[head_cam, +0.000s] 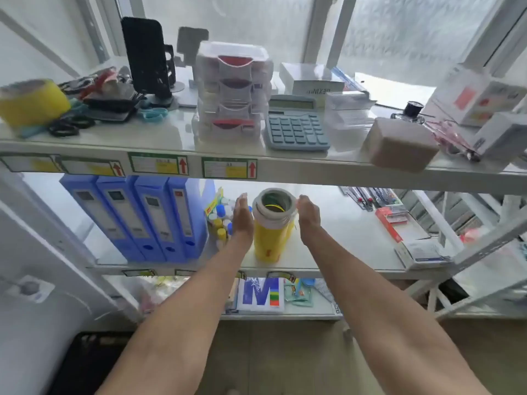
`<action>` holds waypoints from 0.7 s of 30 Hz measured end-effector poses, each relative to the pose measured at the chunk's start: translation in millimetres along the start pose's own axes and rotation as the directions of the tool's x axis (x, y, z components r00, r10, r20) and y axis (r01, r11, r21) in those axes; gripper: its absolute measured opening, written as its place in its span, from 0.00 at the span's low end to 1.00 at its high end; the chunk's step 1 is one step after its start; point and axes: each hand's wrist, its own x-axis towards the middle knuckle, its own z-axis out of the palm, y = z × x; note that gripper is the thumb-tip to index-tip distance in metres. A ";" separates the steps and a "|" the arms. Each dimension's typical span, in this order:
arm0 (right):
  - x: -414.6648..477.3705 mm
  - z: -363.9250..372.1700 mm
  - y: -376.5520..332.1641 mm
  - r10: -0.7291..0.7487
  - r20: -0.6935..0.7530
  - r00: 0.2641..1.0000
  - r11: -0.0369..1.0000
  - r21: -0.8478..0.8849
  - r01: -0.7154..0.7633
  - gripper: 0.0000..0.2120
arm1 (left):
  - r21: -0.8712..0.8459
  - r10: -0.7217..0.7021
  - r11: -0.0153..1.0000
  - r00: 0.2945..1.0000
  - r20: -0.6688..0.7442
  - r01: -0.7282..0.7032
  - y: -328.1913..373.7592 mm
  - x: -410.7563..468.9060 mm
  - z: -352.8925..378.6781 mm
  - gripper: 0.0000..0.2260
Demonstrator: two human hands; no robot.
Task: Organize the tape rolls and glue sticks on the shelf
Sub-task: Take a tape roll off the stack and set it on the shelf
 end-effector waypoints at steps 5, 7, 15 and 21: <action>13.1 22.9 17.2 -0.097 0.133 0.986 0.973 0.223 0.066 0.21 | -0.035 0.083 0.996 0.996 0.007 -0.083 -7.8 -9.8 28.5 0.15; 16.6 28.4 20.3 -0.097 0.137 0.986 0.956 0.288 0.054 0.26 | -0.023 0.093 0.995 0.995 -0.040 -0.094 -13.3 -9.5 32.9 0.17; 30.4 32.3 -0.6 -0.082 0.153 0.985 0.933 0.360 0.021 0.30 | 0.070 0.102 0.993 0.979 -0.174 -0.091 4.2 -3.5 54.8 0.17; 32.3 3.6 -22.3 -0.203 0.159 0.966 0.890 0.441 0.115 0.16 | 0.204 0.185 0.968 0.967 -0.177 -0.147 16.5 -15.1 86.9 0.12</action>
